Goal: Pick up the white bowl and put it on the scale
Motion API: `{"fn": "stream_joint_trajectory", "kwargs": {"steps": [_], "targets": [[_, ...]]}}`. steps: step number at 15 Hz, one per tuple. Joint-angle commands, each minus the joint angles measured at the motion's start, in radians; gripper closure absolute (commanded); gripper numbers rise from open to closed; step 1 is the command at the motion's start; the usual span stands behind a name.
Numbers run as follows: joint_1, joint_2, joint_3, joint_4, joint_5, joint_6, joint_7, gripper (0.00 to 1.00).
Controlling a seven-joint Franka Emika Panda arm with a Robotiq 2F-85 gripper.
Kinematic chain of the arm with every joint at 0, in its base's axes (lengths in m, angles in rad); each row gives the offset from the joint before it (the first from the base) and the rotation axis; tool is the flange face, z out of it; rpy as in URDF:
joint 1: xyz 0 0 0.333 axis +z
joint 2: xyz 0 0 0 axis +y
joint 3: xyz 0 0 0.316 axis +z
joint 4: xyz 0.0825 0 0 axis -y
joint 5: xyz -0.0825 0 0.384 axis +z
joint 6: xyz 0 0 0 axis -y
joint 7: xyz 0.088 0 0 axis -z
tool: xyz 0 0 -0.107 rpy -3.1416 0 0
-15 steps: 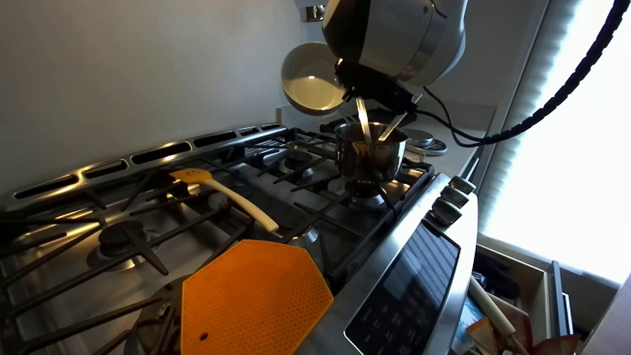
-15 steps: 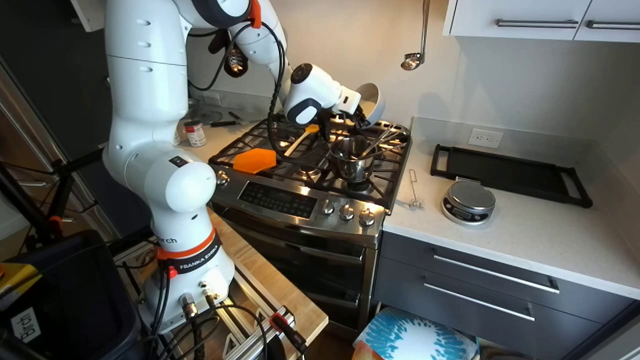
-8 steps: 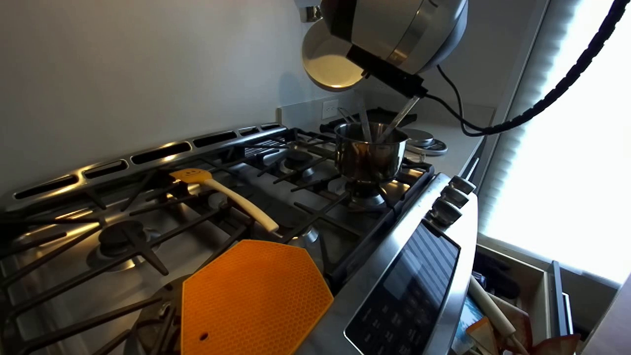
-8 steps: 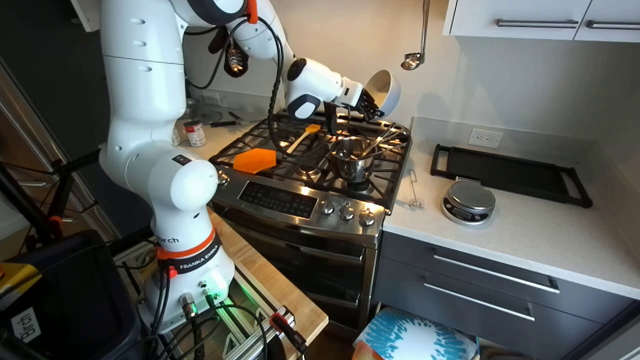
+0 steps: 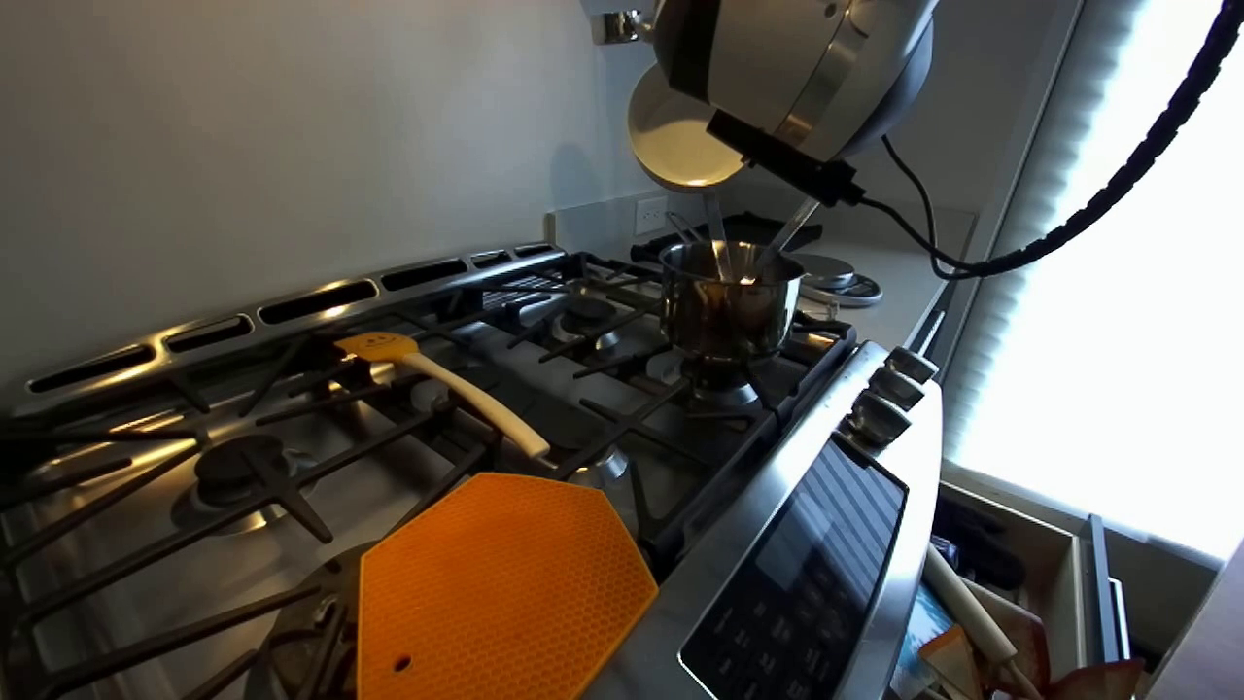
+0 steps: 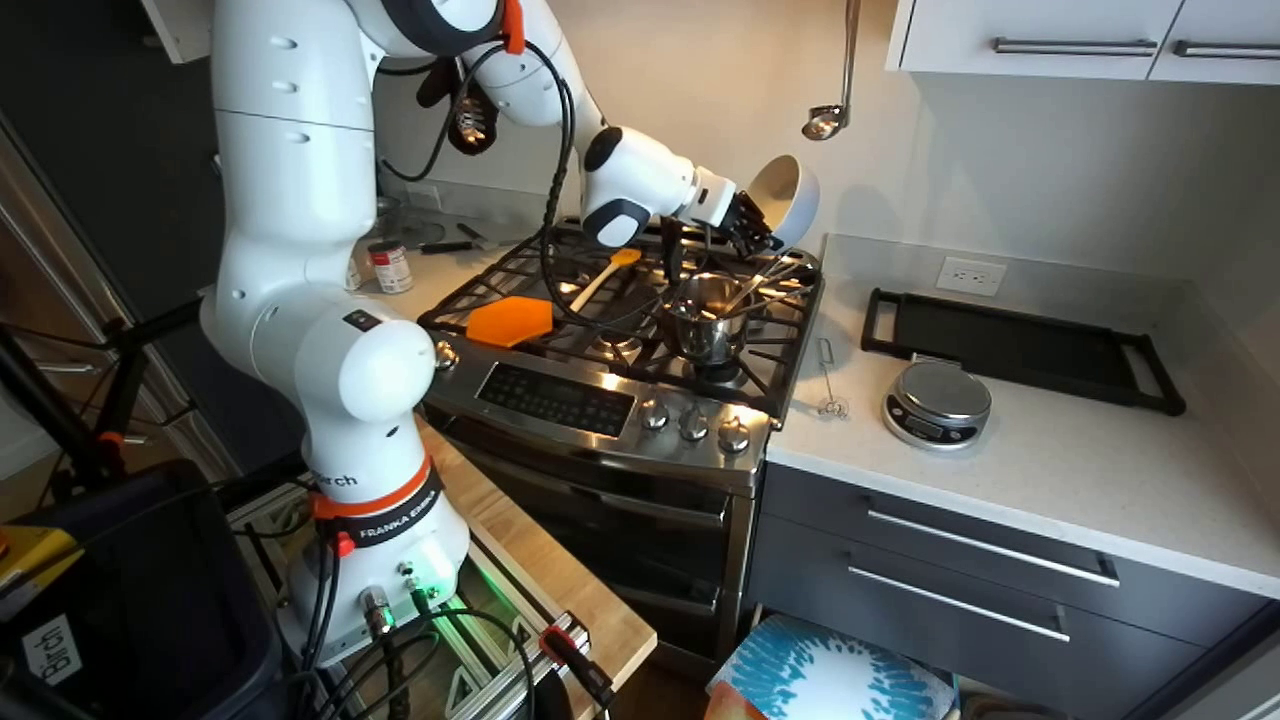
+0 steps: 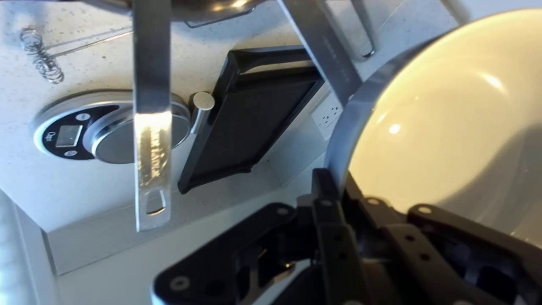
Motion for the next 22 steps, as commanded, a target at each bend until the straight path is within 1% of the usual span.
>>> {"fn": "stream_joint_trajectory", "kwargs": {"steps": [1, 5, 7, 8, 9, 10, 11, 12, 14, 16, 18, 20, 21, 22], "targets": [[-0.028, -0.013, -0.035, 0.006, 0.031, 0.058, 0.024, 0.98], [-0.058, 0.002, -0.077, 0.031, 0.048, 0.103, 0.044, 0.98], [-0.09, 0.017, -0.097, 0.05, 0.063, 0.079, 0.077, 0.98], [-0.102, 0.012, -0.104, 0.045, 0.074, 0.042, 0.083, 0.98], [-0.08, 0.006, -0.092, 0.018, 0.044, 0.064, 0.055, 0.93], [-0.092, 0.009, -0.1, 0.019, 0.049, 0.052, 0.061, 0.93], [-0.101, 0.011, -0.103, 0.02, 0.05, 0.047, 0.065, 0.98], [-0.111, 0.025, -0.1, 0.041, 0.07, 0.027, 0.09, 0.98], [-0.131, 0.047, -0.122, 0.074, 0.09, -0.002, 0.09, 0.98], [-0.151, 0.076, -0.151, 0.106, 0.129, -0.032, 0.075, 0.98], [-0.168, 0.116, -0.191, 0.146, 0.192, -0.078, 0.05, 0.98], [-0.173, 0.167, -0.245, 0.2, 0.283, -0.159, -0.012, 0.98], [-0.172, 0.196, -0.277, 0.24, 0.345, -0.238, -0.061, 0.98], [-0.168, 0.223, -0.307, 0.259, 0.391, -0.294, -0.082, 0.98]]}}
